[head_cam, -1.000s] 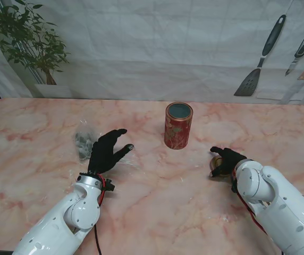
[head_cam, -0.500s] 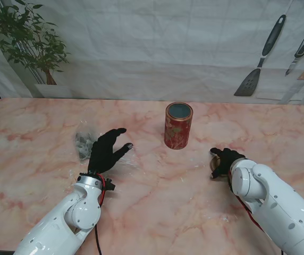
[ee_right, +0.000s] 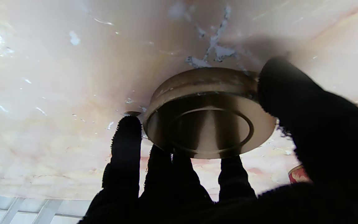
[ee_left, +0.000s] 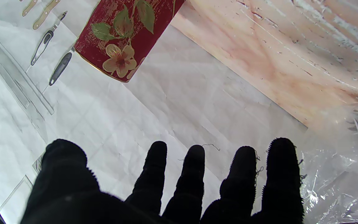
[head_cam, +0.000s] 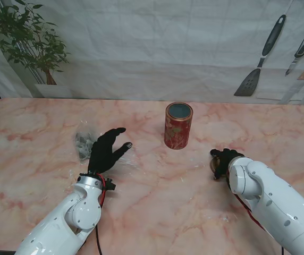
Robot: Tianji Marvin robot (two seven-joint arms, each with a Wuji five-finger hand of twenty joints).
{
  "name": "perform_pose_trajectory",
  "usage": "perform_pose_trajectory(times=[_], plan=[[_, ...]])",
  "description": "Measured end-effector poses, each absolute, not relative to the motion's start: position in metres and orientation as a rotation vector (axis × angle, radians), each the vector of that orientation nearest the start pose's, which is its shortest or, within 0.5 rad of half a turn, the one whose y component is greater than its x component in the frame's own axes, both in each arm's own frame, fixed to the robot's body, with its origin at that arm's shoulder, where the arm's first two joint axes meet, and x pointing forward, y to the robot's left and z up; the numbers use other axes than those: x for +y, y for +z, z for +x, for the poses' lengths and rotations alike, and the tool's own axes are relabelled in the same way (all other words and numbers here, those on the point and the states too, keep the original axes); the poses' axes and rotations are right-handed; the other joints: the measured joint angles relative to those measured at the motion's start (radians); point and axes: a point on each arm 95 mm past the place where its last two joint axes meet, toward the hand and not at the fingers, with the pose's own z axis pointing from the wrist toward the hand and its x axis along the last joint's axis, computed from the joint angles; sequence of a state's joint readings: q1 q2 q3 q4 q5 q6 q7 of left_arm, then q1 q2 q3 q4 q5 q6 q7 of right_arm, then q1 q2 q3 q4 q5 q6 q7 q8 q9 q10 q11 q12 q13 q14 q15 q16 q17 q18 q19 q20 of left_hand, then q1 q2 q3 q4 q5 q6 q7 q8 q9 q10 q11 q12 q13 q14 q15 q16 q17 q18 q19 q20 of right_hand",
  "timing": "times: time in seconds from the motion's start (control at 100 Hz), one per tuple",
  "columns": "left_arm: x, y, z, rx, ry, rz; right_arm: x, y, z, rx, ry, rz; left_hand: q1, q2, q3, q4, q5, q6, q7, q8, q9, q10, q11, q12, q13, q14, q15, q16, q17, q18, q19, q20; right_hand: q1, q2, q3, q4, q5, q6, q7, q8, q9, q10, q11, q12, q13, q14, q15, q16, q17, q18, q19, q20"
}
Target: Insert tea bags into the tea bag box
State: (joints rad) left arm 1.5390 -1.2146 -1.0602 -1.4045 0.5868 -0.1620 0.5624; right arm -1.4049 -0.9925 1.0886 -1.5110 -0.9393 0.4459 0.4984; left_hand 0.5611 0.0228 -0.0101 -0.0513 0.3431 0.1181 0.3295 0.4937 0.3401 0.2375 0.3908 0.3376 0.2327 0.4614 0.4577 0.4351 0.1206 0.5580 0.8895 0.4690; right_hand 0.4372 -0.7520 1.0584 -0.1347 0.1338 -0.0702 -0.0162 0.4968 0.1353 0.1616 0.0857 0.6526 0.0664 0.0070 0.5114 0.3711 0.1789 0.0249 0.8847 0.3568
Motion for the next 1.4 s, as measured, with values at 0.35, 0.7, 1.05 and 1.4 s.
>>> perform_pose_trajectory(times=[0.35,0.7,1.05,1.4], plan=[[-0.044,-0.358,0.386,0.860,-2.014,-1.428,-0.057,-0.359,0.429,1.568,0.739,1.715,0.000,0.000,0.000,0.000,-0.012,-0.003,0.008,0.000,0.000,0.000,0.001,0.000,0.000,0.000,0.000,0.000,0.002,0.001,0.000,0.000,0.087,0.029,0.050,0.010,0.000,0.001,0.024,0.060,-0.002,-0.002,0.011,0.079,0.000,-0.029,0.101,0.043,0.051,-0.014,0.049,-0.001],[-0.045,-0.359,0.385,0.851,-2.031,-1.436,-0.061,-0.359,0.432,1.511,0.754,1.757,0.001,-0.010,0.000,0.000,-0.012,-0.014,0.021,0.000,0.000,0.000,0.002,0.000,0.000,0.001,0.000,0.000,0.002,0.001,0.001,0.000,0.159,0.030,0.009,0.005,-0.045,-0.065,0.338,0.209,-0.012,-0.035,0.113,0.223,0.010,0.014,0.102,0.072,0.144,0.030,0.075,-0.066],[-0.045,-0.359,0.385,0.842,-2.052,-1.434,-0.063,-0.361,0.436,1.482,0.758,1.689,0.001,-0.010,0.000,0.000,-0.012,-0.024,0.025,0.000,0.000,-0.001,0.002,0.000,0.000,0.008,0.000,0.000,0.004,0.001,0.001,0.002,0.159,-0.038,0.027,0.005,-0.045,-0.126,0.798,-0.143,-0.006,-0.047,0.504,-0.103,0.204,0.097,-0.020,0.008,0.288,0.084,0.095,-0.101],[-0.045,-0.359,0.385,0.837,-2.069,-1.437,-0.068,-0.369,0.439,1.397,0.814,1.612,0.001,-0.010,0.000,0.000,-0.012,-0.025,0.025,0.000,0.001,-0.001,0.002,0.000,0.000,0.020,0.000,0.000,0.005,0.001,0.001,0.002,0.159,-0.184,0.072,-0.017,0.099,-0.153,0.855,-0.161,0.114,-0.051,0.561,-0.204,0.391,0.125,-0.142,-0.042,0.393,0.146,0.174,-0.348]])
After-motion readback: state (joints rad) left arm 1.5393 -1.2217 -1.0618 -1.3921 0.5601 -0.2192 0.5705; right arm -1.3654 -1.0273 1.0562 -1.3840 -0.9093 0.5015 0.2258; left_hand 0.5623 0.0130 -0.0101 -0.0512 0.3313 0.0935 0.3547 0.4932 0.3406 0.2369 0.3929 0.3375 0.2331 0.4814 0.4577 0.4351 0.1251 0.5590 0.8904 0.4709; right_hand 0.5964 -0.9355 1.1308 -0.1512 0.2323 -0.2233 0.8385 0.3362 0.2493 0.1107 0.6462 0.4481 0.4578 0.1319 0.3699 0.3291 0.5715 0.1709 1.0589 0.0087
